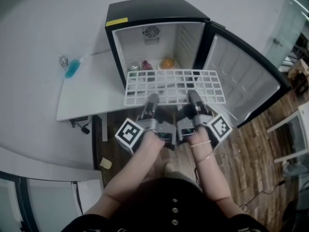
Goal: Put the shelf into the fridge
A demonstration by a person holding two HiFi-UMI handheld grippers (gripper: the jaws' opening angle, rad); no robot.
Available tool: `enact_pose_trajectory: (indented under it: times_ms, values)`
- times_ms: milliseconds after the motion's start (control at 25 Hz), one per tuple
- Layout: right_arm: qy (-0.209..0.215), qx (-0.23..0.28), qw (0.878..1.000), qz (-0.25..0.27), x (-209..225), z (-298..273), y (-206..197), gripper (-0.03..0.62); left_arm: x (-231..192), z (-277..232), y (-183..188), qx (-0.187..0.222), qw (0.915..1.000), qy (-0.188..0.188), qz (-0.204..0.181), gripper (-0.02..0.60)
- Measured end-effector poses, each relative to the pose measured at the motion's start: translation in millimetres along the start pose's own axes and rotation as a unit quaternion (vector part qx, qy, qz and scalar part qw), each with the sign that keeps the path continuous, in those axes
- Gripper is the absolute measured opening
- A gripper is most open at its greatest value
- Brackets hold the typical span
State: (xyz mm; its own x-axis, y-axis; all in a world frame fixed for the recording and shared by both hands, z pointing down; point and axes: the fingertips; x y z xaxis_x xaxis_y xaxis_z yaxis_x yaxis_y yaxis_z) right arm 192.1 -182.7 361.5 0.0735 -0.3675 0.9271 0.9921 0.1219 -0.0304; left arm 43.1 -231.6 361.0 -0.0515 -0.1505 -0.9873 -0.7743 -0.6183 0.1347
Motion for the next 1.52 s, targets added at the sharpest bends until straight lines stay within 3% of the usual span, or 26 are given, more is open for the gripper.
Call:
enact_pose_trajectory:
  times_ms: [120,320,400,920,1520]
  values:
    - [0.006,-0.011,1.000,-0.002,2,-5,0,0.034,1,-1,2,0.010,0.9999,-0.009,-0.004,0.040]
    - [-0.022,-0.034,0.999,-0.028,58,-100,19,0.035,1,-95,40,0.044,0.9988,0.023,0.003,0.040]
    - [-0.024,-0.045,0.998,-0.033,65,-115,20,0.034,3,-107,46,0.055,0.9982,0.024,0.004,0.040]
    - [-0.006,-0.092,0.995,-0.045,63,-124,11,0.034,5,-96,51,0.096,0.9953,0.003,0.007,0.040]
    - [-0.004,-0.109,0.993,-0.047,69,-126,10,0.034,0,-97,52,0.104,0.9946,0.001,0.001,0.040]
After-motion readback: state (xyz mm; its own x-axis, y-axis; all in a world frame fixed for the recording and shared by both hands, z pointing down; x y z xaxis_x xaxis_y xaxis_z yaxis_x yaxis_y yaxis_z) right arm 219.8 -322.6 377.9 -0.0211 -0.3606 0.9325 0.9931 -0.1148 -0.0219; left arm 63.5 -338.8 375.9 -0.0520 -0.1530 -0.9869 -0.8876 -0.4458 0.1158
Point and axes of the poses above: the fingertips, and each gripper's own axes: z backward along the fingers, x to its right, y out of its top, and after that the axes turned 15 degrees about y, right-handed
